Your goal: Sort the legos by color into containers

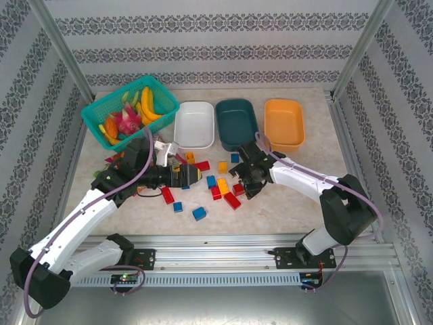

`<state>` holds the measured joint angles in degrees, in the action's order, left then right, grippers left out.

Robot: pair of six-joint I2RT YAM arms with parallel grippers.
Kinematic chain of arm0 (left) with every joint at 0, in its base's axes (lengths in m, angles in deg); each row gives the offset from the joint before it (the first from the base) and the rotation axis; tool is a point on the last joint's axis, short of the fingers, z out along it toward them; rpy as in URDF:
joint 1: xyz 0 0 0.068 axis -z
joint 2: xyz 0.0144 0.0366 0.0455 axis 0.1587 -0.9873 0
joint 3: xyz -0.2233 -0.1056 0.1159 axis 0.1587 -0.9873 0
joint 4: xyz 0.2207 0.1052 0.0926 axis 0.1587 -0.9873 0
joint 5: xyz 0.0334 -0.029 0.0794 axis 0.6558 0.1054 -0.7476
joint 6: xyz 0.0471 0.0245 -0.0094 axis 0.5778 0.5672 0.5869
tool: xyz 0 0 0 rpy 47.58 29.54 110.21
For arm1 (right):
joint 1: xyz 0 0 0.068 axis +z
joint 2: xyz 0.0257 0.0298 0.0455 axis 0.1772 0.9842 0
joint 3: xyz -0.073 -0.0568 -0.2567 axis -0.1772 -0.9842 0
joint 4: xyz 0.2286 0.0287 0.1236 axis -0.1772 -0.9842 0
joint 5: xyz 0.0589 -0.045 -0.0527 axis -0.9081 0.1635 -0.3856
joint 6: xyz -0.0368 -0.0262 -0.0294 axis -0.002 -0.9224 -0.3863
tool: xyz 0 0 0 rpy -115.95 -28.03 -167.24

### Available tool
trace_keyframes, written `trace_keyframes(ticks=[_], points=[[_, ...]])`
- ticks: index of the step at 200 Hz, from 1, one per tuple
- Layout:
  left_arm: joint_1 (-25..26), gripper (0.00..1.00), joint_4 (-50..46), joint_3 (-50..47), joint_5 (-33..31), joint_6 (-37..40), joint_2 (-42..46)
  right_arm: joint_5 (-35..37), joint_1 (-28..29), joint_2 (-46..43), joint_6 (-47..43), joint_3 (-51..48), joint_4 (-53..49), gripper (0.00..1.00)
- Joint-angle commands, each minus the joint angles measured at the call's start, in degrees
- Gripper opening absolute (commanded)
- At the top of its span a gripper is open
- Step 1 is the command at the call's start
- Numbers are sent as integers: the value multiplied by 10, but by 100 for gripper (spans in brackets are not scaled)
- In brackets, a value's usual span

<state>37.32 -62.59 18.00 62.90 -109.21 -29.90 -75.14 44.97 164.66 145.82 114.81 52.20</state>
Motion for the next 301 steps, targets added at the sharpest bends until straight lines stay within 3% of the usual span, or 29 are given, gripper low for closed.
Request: trace_keyframes(ticks=[1,109,131,149,187,231,271,301], points=[[10,100,4,6,7,9,2,-14,6,16,31,-9,20,72],[15,100,14,3,-2,0,-3,-12,3,56,23,12,14,33],[17,100,23,3,-10,-9,-3,12,2,38,-6,35,-18,26],[16,100,32,11,-30,-29,-12,57,-5,10,-67,75,-63,25],[17,100,68,51,-64,-66,-66,155,-92,-33,-273,181,-174,25],[23,100,128,136,-80,-93,-177,147,-243,-2,-458,249,-158,26],[27,99,132,250,-85,-96,-303,101,-312,136,-522,361,-162,27],[29,99,105,336,-86,-91,-389,80,-336,247,-512,443,-189,28]])
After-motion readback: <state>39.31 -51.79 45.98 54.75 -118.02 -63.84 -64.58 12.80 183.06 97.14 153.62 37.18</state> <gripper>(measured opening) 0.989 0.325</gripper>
